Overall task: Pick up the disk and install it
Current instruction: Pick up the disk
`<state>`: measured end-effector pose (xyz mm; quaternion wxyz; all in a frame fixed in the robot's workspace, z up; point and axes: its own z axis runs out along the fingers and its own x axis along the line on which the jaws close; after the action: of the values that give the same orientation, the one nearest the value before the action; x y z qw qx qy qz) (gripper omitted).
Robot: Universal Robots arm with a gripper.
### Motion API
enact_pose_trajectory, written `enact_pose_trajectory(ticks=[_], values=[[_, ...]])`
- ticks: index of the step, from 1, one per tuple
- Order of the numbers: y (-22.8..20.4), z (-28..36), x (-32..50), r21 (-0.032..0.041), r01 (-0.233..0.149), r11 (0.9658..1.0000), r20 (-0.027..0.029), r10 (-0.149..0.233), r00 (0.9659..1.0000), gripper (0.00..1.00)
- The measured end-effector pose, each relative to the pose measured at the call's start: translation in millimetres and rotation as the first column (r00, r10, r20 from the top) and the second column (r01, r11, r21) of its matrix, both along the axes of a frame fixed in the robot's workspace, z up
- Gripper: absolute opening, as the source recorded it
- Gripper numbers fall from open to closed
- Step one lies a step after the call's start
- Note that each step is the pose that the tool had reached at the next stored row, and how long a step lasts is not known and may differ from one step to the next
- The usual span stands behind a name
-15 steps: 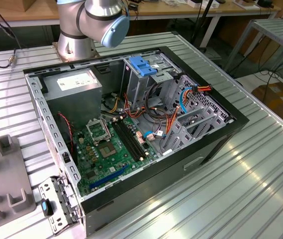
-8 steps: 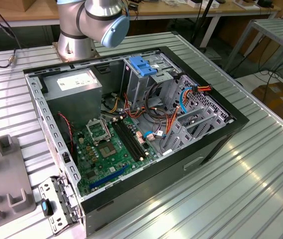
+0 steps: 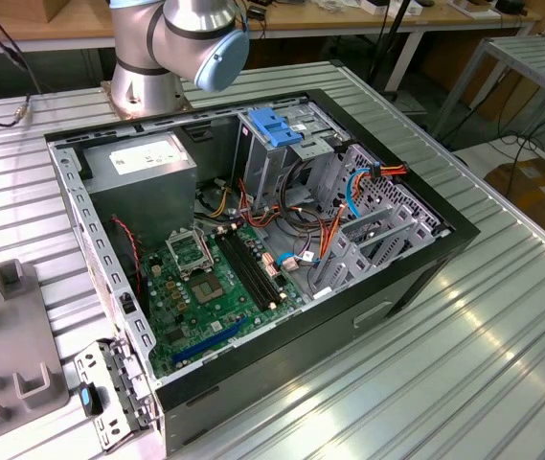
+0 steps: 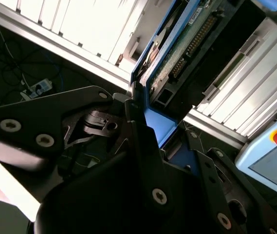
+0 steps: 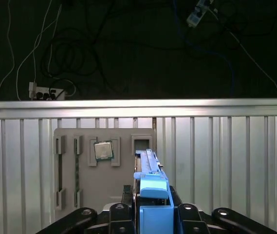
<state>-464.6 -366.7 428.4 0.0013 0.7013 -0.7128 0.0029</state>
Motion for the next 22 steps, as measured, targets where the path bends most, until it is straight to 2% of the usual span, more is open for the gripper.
enact_pose_trajectory(ticks=[12,17,22], values=[[0.0,22.3,0.0,0.0,0.0,1.0,0.0,0.0,1.0,0.37],[0.0,29.6,0.0,0.0001,0.0,1.0,0.0001,0.0,1.0,0.37],[0.0,40.1,0.0,0.0001,0.0,1.0,0.0,0.0,1.0,0.37]])
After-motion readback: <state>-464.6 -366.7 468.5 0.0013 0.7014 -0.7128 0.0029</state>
